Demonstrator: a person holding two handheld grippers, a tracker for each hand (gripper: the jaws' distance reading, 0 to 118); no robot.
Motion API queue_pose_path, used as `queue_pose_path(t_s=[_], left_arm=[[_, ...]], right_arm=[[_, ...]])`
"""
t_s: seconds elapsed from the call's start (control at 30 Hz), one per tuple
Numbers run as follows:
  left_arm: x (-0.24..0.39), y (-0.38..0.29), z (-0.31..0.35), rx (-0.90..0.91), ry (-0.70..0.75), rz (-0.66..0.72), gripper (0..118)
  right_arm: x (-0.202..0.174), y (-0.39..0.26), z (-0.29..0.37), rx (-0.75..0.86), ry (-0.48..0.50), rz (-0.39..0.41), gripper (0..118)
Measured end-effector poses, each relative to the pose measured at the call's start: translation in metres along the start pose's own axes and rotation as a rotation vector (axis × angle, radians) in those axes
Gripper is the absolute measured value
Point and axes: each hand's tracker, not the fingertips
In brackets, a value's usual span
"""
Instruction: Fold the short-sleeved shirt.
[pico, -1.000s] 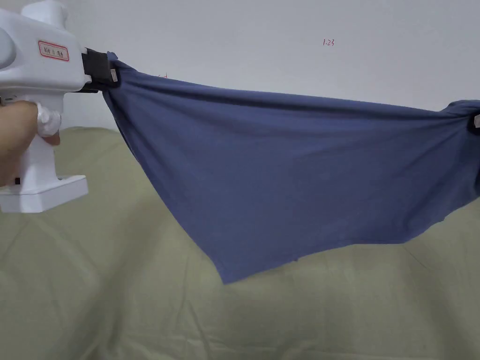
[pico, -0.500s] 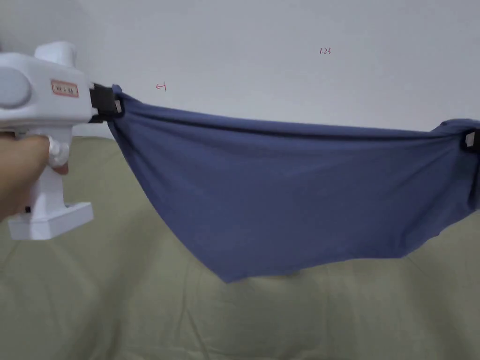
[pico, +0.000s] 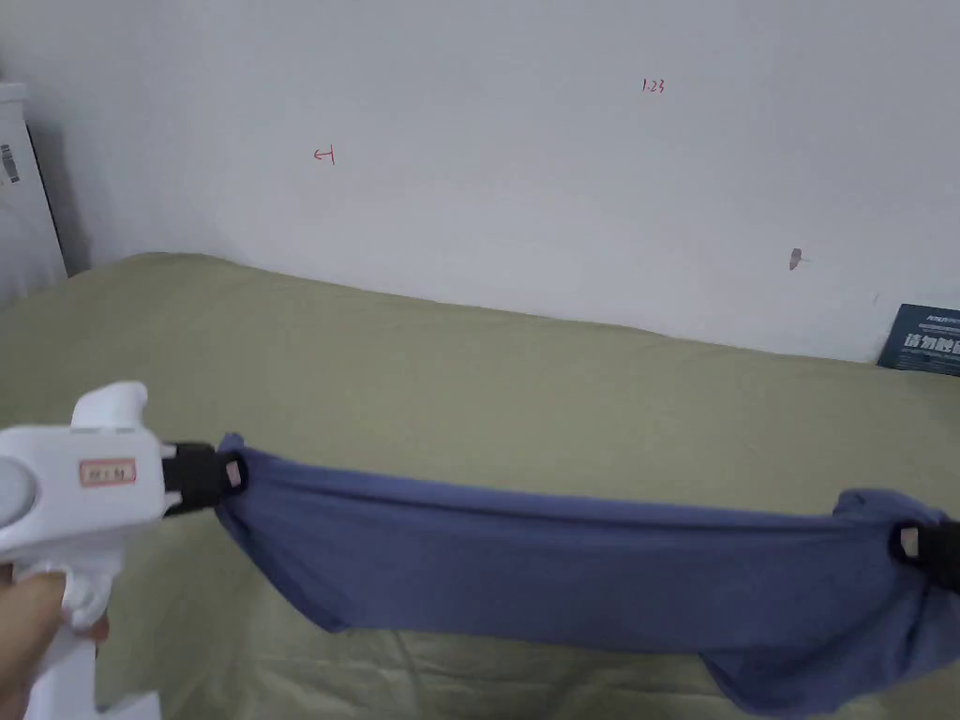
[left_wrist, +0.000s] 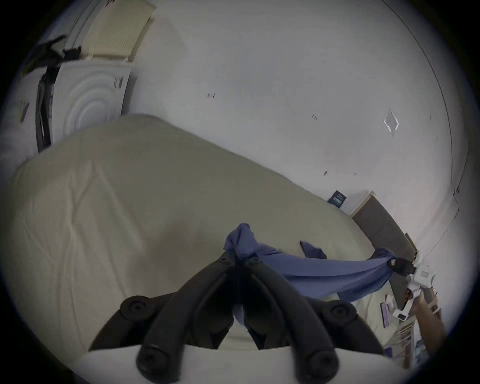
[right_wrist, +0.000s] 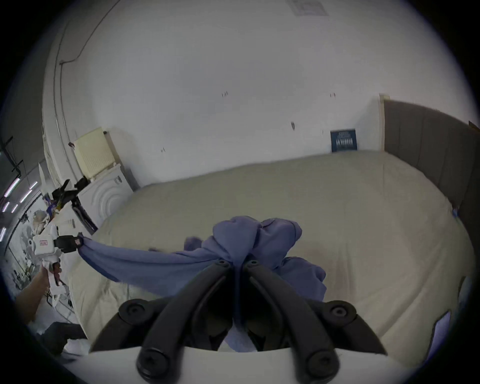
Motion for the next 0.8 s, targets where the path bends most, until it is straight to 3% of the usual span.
queue_pose_path(t_s=[0.33, 0.5, 0.63, 0.67, 0.7, 0.77, 0.8], left_arm=[[-0.025, -0.129, 0.067, -0.159, 0.044, 0.097, 5], [-0.037, -0.179, 0.087, -0.271, 0.082, 0.112, 5], [-0.041, -0.199, 0.096, -0.188, 0.056, 0.23, 7], [-0.04, -0.199, 0.095, -0.192, 0.063, 0.239, 11], [-0.036, -0.197, 0.095, -0.19, 0.073, 0.239, 36], [-0.026, -0.193, 0.105, -0.148, 0.111, 0.236, 90], [-0.018, -0.188, 0.116, -0.092, 0.09, 0.219, 102]], right_arm=[[0.008, -0.127, 0.063, -0.185, 0.021, -0.029, 4], [0.013, -0.161, 0.071, -0.23, -0.005, -0.065, 4], [0.021, -0.171, 0.07, -0.239, -0.02, -0.08, 5], [0.021, -0.17, 0.07, -0.238, -0.021, -0.079, 10], [0.02, -0.168, 0.072, -0.237, -0.024, -0.078, 34], [0.015, -0.162, 0.081, -0.235, -0.039, -0.086, 93], [0.012, -0.156, 0.09, -0.226, -0.046, -0.085, 108]])
